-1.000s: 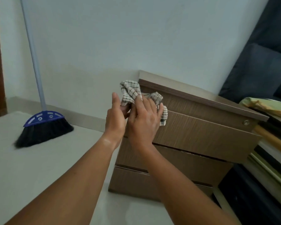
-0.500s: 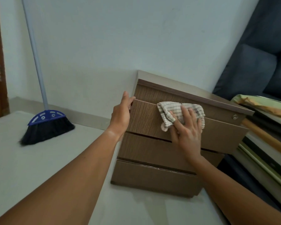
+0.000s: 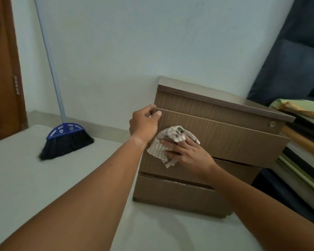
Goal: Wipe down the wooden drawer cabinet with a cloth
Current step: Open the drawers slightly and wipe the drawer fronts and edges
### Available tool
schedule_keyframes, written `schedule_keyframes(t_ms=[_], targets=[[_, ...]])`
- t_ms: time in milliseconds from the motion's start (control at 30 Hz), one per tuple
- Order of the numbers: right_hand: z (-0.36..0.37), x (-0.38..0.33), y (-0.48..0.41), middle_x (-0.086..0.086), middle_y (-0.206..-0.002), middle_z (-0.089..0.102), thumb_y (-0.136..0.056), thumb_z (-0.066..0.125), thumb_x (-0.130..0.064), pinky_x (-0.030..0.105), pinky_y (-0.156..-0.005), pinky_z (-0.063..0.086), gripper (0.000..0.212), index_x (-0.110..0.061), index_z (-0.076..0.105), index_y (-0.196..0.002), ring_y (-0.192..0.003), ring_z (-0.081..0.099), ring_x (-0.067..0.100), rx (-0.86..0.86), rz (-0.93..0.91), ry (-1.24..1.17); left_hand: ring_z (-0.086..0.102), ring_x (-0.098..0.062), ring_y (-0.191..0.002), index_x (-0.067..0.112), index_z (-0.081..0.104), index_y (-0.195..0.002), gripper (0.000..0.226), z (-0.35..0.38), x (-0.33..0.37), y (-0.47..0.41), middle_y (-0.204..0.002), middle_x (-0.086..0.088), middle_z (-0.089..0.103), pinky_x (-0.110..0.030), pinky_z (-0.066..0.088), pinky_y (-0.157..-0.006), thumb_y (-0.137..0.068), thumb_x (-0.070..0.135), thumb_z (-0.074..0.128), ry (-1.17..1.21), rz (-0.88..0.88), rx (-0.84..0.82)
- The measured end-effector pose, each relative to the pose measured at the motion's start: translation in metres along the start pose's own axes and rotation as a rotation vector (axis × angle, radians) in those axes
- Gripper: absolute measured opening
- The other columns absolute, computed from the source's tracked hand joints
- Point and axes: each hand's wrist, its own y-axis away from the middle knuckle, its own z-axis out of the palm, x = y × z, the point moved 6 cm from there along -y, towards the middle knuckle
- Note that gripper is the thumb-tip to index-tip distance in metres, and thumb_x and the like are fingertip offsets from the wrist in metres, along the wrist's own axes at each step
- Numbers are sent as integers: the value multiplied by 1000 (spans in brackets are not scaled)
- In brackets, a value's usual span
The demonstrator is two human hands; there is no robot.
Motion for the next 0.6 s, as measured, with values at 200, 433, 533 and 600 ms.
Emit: schedule_keyframes(t_ms=[200, 433, 533, 600], targets=[[8, 43, 88, 4, -168, 17, -75, 70, -12, 55, -117, 19, 85, -29, 41, -153, -153, 20, 32, -57, 133, 56, 61, -12, -92, 26, 70, -112, 17, 8, 12, 12, -98, 18, 63, -28, 44, -86, -98, 27, 62, -190, 63, 182], [-7, 76, 92, 3, -169, 8, -104, 39, -47, 61, -120, 23, 59, -36, 22, -159, -157, 1, 24, 181, 779, -173, 44, -29, -141, 20, 22, -158, 73, 47, 12, 31, -160, -3, 37, -52, 35, -115, -98, 37, 59, -348, 123, 261], [-12, 82, 74, 3, -169, 12, -102, 42, -51, 55, -124, 8, 61, -37, 22, -158, -157, 5, 27, 244, 974, -250, 36, -28, -147, 19, 10, -161, 81, 55, 9, 34, -166, -3, 22, -52, 23, -117, -98, 39, 57, -419, 139, 290], [-13, 85, 74, 3, -164, 25, -101, 47, -47, 55, -124, 11, 58, -36, 31, -155, -155, 13, 27, 285, 1033, -271, 26, -29, -150, 19, 6, -161, 86, 61, 6, 35, -168, -5, 15, -55, 19, -120, -96, 41, 58, -519, 141, 287]])
